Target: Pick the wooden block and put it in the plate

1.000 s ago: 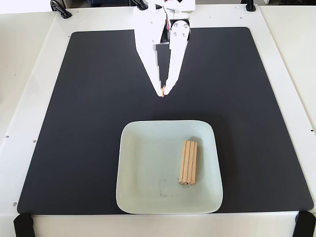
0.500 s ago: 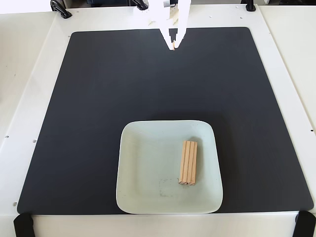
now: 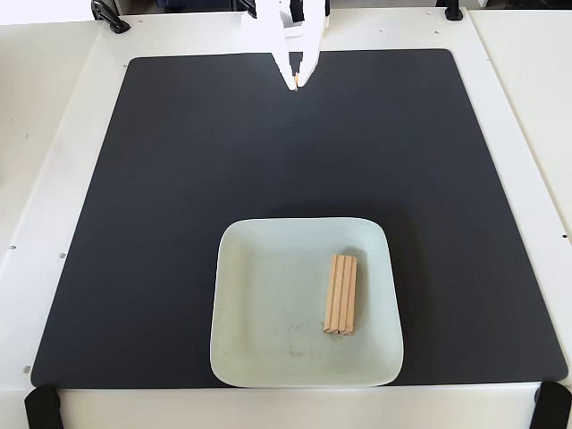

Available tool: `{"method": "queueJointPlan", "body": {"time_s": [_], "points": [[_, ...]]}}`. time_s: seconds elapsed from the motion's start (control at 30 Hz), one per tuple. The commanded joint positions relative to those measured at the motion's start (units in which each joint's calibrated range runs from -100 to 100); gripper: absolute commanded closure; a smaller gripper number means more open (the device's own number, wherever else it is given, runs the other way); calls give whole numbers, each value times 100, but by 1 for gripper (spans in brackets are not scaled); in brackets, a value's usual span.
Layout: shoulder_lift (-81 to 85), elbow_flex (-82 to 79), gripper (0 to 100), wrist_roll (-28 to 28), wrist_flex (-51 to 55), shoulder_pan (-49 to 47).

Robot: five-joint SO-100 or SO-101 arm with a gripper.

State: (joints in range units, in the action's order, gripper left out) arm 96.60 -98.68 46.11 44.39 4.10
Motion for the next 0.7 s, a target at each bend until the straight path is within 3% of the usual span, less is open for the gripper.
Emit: {"method": "queueJointPlan", "body": {"time_s": [0.0,0.4,0.67], "points": [[213,-69,99,12,745,60],[213,-78,99,34,3308,564],[196,-69,99,12,3422,205]]}}
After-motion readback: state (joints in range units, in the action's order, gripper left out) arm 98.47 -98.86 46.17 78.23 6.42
